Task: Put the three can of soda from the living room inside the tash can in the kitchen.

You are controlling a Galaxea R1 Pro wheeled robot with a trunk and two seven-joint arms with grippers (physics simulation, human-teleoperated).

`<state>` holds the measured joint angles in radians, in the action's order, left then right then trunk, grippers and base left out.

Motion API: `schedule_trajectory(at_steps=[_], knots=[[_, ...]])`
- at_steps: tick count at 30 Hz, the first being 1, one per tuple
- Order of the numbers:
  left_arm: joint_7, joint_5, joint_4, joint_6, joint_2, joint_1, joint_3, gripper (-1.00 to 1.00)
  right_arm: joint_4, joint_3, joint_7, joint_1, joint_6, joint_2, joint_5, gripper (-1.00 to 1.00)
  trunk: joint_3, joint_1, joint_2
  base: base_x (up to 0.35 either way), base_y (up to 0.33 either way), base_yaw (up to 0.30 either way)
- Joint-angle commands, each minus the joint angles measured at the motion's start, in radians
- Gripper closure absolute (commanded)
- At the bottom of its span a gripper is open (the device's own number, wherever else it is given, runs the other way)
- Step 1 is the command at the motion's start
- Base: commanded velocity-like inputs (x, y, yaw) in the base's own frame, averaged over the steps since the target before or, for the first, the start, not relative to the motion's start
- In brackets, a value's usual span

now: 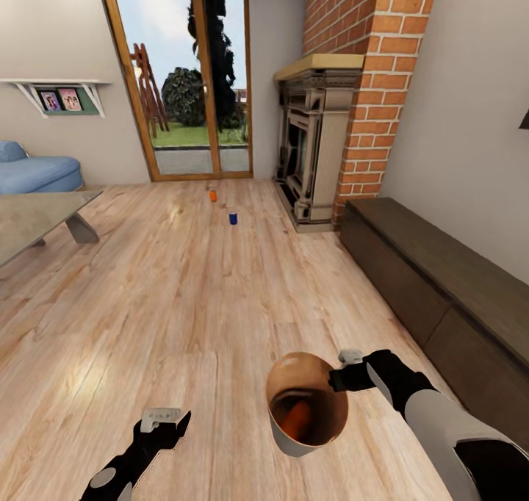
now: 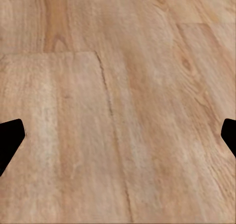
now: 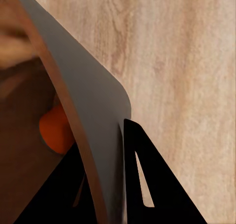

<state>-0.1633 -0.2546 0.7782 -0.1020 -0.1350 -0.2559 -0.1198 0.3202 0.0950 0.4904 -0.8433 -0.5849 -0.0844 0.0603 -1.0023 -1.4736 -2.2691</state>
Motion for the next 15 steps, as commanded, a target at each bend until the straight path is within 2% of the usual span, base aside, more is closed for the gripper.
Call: schedule_trajectory(at_steps=[1,15], knots=[[0.0,0.0,0.0,0.0,0.0,0.0,0.0,-1.0,0.001,-0.006,0.007,0.0,-0.006,0.0,-0.02,1.0,0.0,0.0,0.0,0.269,0.197,0.0],[0.001,0.0,0.0,-0.001,0.0,0.0,-0.001,-1.0,0.026,-0.006,0.007,0.0,-0.006,0.004,-0.02,1.0,0.0,0.0,0.0,0.271,0.197,0.0]])
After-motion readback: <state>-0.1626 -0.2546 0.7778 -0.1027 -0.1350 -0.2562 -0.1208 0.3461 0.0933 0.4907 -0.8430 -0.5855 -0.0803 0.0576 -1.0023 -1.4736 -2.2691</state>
